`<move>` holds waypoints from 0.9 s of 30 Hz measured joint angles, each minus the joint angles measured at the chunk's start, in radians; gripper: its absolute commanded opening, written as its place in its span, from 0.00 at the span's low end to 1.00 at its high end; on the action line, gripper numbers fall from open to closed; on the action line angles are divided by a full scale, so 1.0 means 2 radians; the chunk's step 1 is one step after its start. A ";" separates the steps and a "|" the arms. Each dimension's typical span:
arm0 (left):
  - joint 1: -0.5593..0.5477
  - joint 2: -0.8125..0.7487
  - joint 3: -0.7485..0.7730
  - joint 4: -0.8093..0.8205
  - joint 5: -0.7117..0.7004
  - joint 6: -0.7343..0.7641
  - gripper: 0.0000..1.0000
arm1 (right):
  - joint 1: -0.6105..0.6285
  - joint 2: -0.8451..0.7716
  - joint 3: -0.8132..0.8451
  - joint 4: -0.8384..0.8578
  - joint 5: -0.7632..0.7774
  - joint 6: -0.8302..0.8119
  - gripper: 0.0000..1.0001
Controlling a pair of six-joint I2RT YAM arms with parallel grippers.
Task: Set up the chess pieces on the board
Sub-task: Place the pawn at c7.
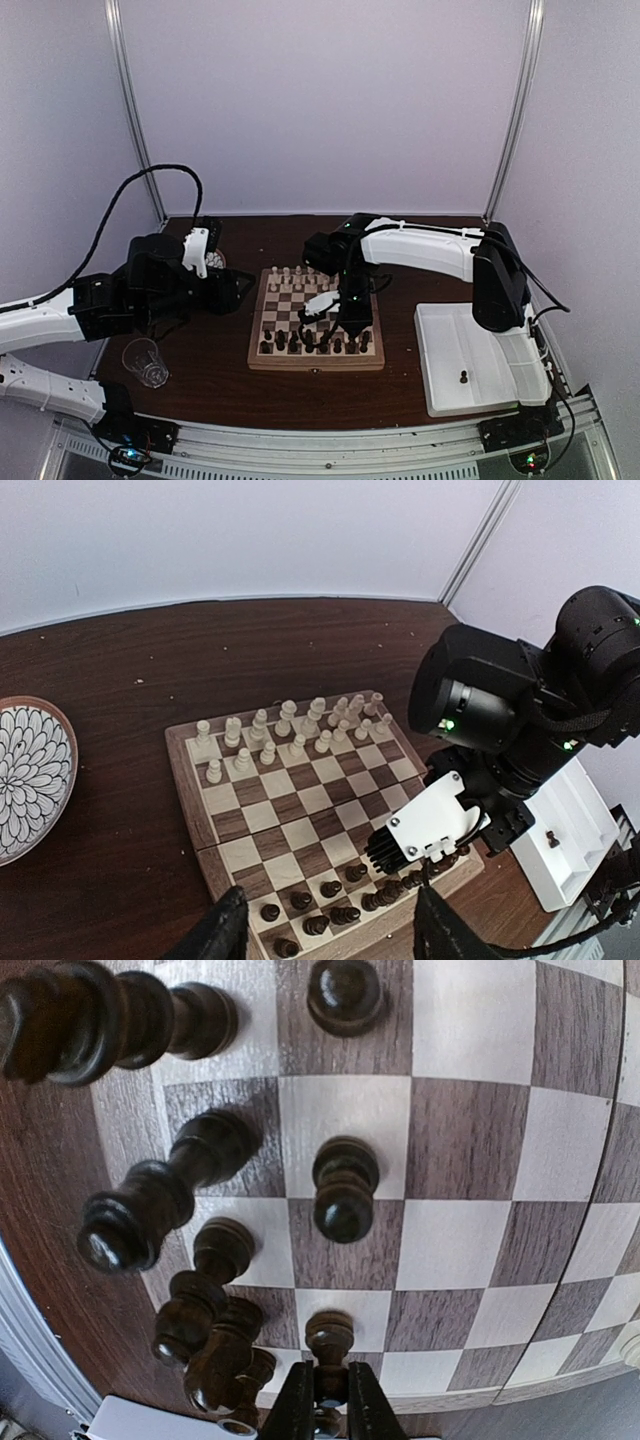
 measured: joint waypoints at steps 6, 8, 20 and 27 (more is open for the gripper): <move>0.000 0.003 -0.002 0.001 0.000 -0.001 0.57 | 0.000 0.000 0.000 -0.001 0.000 0.001 0.21; 0.000 0.003 -0.004 0.001 0.000 -0.001 0.57 | 0.000 0.000 0.000 0.000 0.001 0.001 0.23; 0.000 0.003 -0.005 0.005 0.000 -0.001 0.57 | 0.003 0.000 0.003 -0.002 -0.001 0.004 0.30; 0.000 0.009 -0.005 0.007 0.002 0.002 0.96 | 0.002 -0.019 0.024 -0.011 0.000 0.008 0.33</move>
